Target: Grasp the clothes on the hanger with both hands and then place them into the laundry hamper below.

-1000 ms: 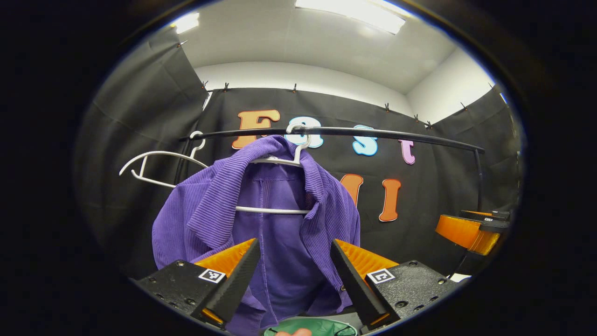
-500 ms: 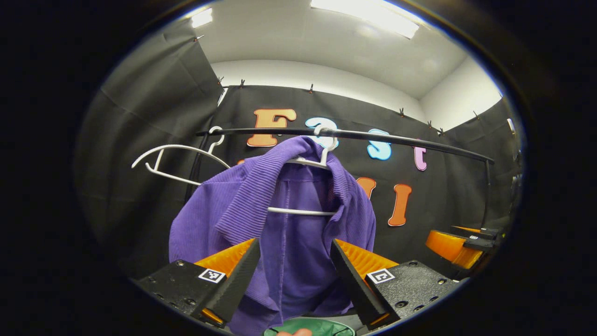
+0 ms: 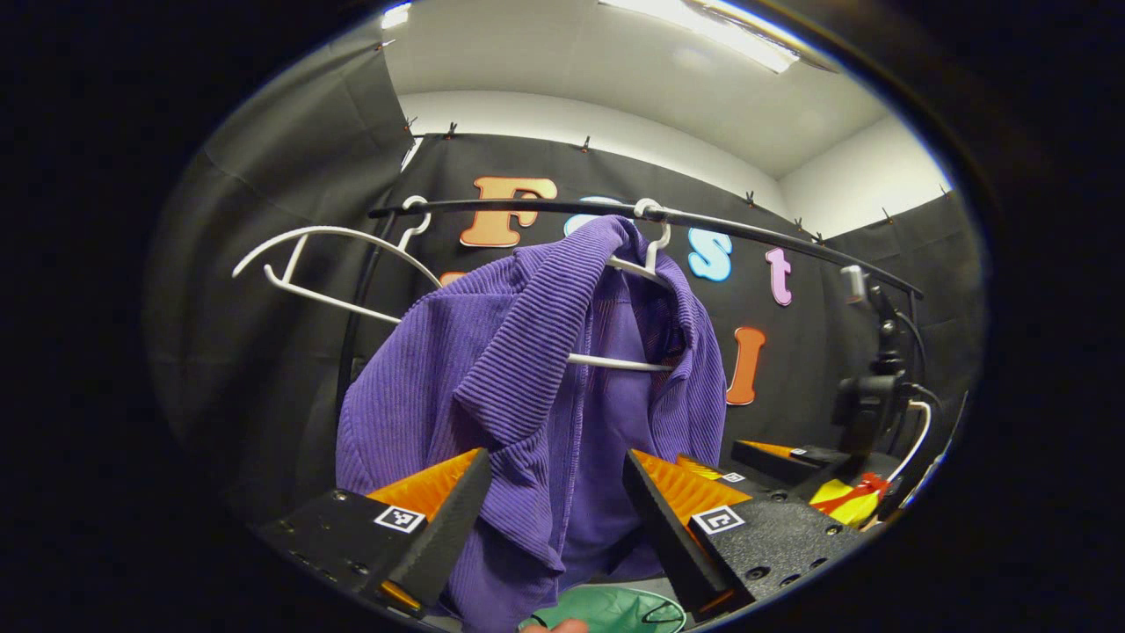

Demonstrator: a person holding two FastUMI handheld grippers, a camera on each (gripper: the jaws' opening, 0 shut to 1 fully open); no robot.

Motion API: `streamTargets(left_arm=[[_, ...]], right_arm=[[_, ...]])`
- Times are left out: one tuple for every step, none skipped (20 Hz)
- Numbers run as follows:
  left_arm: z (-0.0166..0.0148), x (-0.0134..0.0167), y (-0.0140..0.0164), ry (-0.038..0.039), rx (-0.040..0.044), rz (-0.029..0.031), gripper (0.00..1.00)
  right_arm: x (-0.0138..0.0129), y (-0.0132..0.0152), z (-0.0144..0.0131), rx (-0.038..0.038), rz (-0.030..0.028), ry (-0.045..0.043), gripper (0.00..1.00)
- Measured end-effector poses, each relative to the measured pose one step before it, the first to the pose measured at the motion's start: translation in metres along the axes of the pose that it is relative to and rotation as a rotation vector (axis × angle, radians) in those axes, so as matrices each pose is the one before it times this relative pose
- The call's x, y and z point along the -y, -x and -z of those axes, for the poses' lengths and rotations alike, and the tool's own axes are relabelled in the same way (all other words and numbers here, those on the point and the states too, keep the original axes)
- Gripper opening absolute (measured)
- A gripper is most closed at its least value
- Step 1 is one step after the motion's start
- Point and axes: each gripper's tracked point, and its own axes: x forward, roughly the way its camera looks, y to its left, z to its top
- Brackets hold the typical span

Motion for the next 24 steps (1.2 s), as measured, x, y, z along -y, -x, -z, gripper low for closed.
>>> streamTargets(left_arm=[[-0.00291,-0.00396,0.00135,0.00472,0.00889,0.00524,0.92],[-0.00254,-0.00373,0.00142,0.00939,0.0062,0.00168,0.92],[-0.00019,-0.00295,0.00229,0.01382,-0.00007,-0.00178,0.92],[0.00132,-0.00398,0.00263,0.01598,-0.00509,-0.00806,0.95],[0.00286,-0.00385,0.00117,0.01169,-0.0075,-0.01005,0.95],[0.00278,-0.00506,0.0011,0.00451,-0.0087,-0.0142,0.96],[0.00088,-0.00577,0.00097,-0.00277,-0.00485,-0.02172,0.96],[0.00207,-0.00524,0.00347,-0.00789,-0.00309,-0.02498,0.95],[-0.00006,-0.0045,0.00081,-0.01197,0.0008,-0.02445,0.95],[0.00073,-0.00288,0.00092,-0.01431,0.00244,-0.02477,0.95],[0.00106,-0.00183,0.00084,-0.01455,0.00399,-0.02807,0.95],[0.00225,-0.00025,0.00127,-0.01079,0.00225,-0.02972,0.95],[0.00301,0.00167,0.00326,-0.00756,-0.00098,-0.03218,0.92],[0.0046,0.00227,0.00338,-0.00438,-0.00801,-0.03516,0.92],[0.00657,0.00238,0.00288,0.00369,-0.01532,-0.03521,0.92],[0.00714,0.00588,0.00333,0.01356,-0.01211,-0.02846,0.92],[0.00542,0.00672,0.00152,0.01754,-0.00496,-0.02068,0.95],[0.00494,0.00722,-0.0007,0.01433,-0.00319,-0.01844,0.95],[0.00577,0.00469,-0.00004,0.00965,-0.0084,-0.02777,0.92],[0.00551,0.00216,-0.00035,0.00833,-0.00447,-0.02513,0.95],[0.00344,0.00474,-0.00152,0.01019,-0.00059,-0.01697,0.92],[0.00357,0.00772,-0.00369,0.0113,0.0017,-0.01089,0.95],[0.0027,0.00712,-0.00606,0.00677,0.00386,-0.00756,0.95],[0.00319,0.00415,-0.00826,-0.00183,0.00766,-0.0165,0.92]], right_arm=[[-0.0004,-0.0067,0.01018,-0.02684,0.00207,-0.00546,0.98],[0.00224,-0.00918,0.00756,-0.02011,0.0017,0.0005,1.0],[0.00455,-0.00966,0.00467,-0.01975,0.0122,0.01172,1.0],[0.00873,-0.00723,0.00287,-0.00814,0.01762,0.01808,0.94],[0.00848,-0.00365,-0.00091,0.00274,0.01562,0.01318,0.98],[0.00639,-0.00258,-0.00224,0.00698,0.00122,0.00448,0.97],[0.00861,-0.00359,-0.0045,-0.00097,0.00851,0.00279,0.94],[0.01011,0.00188,-0.0066,0.00555,0.0025,-0.01006,0.78],[0.00439,0.00214,-0.00483,0.00914,-0.01036,-0.01798,0.62],[0.00379,0.0023,-0.00647,0.01426,-0.02119,-0.01633,0.45],[0.00883,0.00774,-0.01042,0.01485,0.00235,-0.01155,0.29],[0.00914,0.00368,-0.00722,0.02697,-0.00681,-0.00938,0.13],[0.00606,0.00876,-0.01066,0.02581,-0.01524,-0.00506,0.04],[0.00472,0.00585,-0.01098,0.02556,-0.02924,-0.00623,0.12],[0.00469,0.00614,-0.01164,0.027,-0.03715,-0.00872,0.03],[0.00437,0.00544,-0.01295,0.03334,-0.03538,-0.00603,0.04],[0.005,0.00539,-0.01278,0.03164,-0.03379,0.00145,0.04],[0.00521,0.00497,-0.012,0.02806,-0.03055,0.00332,0.07],[0.00317,0.00566,-0.01023,0.01947,-0.03223,-0.00362,0.12],[-0.00076,0.00546,-0.00983,0.0202,-0.03786,-0.00958,0.07],[-0.00096,0.00564,-0.01066,0.01955,-0.03014,-0.00609,0.07],[0.00067,0.00394,-0.00843,0.01513,-0.02396,-0.00096,0.03],[-0.00014,0.00065,-0.00476,0.01053,-0.02206,-0.00072,0.07],[0.00019,-0.00097,-0.00476,0.01001,-0.01699,-0.00462,0.07]])
